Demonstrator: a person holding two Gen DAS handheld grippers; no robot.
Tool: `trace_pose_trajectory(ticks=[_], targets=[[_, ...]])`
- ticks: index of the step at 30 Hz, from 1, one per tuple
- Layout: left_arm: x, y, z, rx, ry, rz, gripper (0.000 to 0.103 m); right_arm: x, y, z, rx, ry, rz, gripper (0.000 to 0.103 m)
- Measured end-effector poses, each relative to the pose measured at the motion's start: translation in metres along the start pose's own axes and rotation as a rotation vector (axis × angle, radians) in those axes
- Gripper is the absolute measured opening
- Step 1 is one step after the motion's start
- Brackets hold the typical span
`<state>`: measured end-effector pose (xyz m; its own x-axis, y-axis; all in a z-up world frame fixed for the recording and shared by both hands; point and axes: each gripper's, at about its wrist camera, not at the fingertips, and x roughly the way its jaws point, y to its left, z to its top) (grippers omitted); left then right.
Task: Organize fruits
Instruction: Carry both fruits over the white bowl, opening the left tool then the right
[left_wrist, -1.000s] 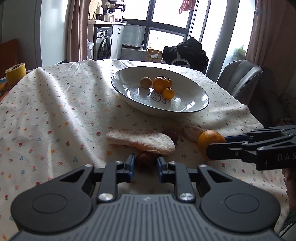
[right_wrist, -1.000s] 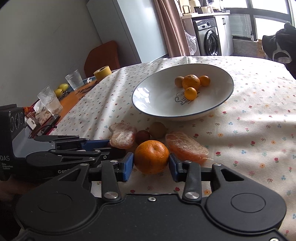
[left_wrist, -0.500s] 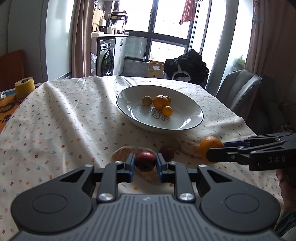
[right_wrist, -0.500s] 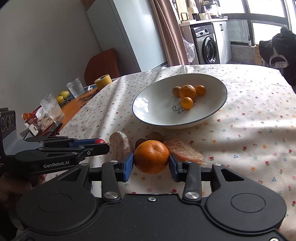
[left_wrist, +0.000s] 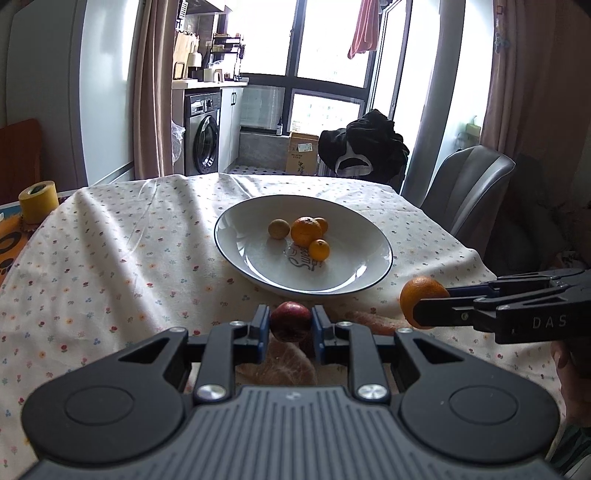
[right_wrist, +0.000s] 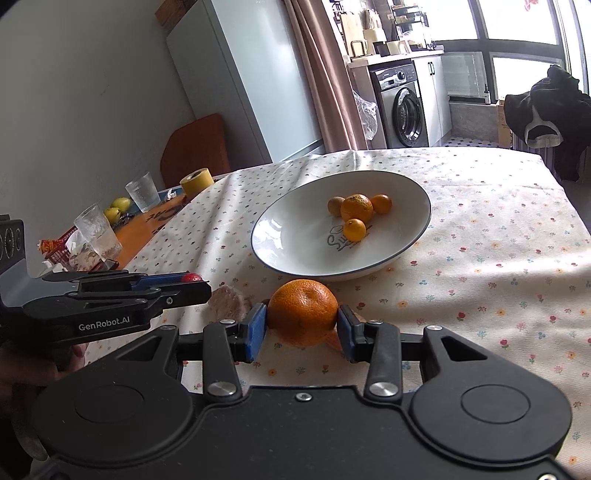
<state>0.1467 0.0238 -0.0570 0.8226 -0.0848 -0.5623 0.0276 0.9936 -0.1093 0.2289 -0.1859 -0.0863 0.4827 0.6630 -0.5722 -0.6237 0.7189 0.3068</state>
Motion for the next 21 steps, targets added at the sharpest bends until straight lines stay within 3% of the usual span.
trace_pose_trajectory(ticks=[21], targets=[[0.049,-0.007,0.032,0.005,0.004,-0.019,0.022,0.014,-0.015,0.024,0.002,-0.024,-0.039,0.039]])
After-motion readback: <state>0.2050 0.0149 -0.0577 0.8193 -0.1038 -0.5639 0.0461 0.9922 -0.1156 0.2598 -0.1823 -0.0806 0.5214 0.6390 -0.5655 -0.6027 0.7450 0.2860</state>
